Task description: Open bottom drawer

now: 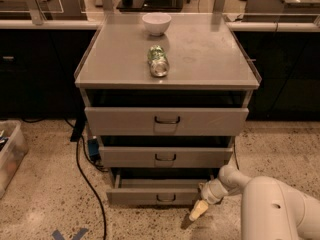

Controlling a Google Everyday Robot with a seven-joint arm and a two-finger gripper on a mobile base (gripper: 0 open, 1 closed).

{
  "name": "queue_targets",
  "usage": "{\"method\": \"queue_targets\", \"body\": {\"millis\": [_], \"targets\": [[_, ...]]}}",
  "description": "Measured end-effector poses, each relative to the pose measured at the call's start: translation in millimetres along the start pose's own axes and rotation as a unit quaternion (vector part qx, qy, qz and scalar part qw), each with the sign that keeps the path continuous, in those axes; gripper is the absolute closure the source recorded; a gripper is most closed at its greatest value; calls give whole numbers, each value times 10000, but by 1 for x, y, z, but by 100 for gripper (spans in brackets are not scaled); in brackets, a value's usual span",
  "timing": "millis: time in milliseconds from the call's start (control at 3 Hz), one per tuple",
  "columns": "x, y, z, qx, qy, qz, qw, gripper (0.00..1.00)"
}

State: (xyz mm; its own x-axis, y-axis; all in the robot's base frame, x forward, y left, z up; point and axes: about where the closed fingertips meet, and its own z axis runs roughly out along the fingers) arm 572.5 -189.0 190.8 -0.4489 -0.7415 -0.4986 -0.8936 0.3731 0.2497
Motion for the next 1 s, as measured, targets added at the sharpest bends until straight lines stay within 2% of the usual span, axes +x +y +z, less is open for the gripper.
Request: {"method": "queue_targets", "body": {"millis": [333, 667, 1000], "targets": [[26, 23, -14, -113, 279, 54, 9995, 0], [26, 23, -14, -113, 279, 54, 9995, 0], [32, 23, -9, -324, 99, 138, 9993, 0]]}}
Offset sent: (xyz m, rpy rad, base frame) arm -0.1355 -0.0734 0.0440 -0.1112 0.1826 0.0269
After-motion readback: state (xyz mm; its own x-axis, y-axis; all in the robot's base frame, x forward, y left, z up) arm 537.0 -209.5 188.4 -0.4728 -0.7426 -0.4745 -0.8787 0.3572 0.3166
